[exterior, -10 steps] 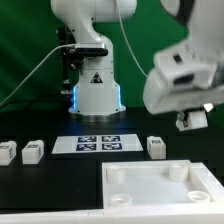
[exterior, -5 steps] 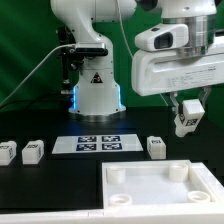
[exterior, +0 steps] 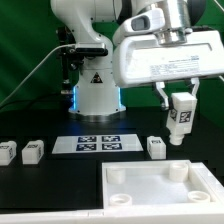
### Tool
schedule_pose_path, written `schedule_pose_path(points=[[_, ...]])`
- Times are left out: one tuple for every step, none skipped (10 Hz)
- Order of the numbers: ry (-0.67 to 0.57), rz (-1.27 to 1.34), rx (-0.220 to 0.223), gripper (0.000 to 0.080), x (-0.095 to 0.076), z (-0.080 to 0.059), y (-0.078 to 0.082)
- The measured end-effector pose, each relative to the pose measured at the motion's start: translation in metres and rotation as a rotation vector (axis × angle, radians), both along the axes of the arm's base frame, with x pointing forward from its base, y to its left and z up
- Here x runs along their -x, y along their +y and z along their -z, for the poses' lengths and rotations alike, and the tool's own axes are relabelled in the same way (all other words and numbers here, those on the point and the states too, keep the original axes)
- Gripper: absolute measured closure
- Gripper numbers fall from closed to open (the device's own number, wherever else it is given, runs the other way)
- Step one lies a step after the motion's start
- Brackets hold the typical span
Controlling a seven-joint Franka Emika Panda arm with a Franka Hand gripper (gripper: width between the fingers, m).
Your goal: Assemble one leg
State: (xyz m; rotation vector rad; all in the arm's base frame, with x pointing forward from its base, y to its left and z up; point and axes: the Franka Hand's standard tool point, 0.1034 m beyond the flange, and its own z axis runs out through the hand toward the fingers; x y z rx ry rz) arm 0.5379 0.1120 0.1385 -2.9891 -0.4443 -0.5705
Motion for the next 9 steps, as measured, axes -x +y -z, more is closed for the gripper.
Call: schedule_pose_path(points=[[-0.007, 0.001, -0.004, 0.0507, 0.000, 0.000, 0.003], [-0.004, 0.001, -0.003, 0.0507, 0.001, 0.001, 0.002], [-0.004, 0.002, -0.003, 0.0507, 0.001, 0.001, 0.002], [-0.004, 0.002, -0.003, 0.0507, 0.001, 0.001, 0.002], [-0.005, -0.006, 0.001, 0.0507, -0.003, 0.002, -0.003], [-0.015, 0.014, -0.008, 0.0507, -0.022, -0.001, -0.014], [-0.052, 0.037, -0.024, 0.0507, -0.042, -0.009, -0.017], [-0.094, 0.027, -0.021, 0.0506, -0.056, -0.012, -0.022], [-0.102, 0.034, -0.023, 0.0506, -0.065, -0.010, -0.029]])
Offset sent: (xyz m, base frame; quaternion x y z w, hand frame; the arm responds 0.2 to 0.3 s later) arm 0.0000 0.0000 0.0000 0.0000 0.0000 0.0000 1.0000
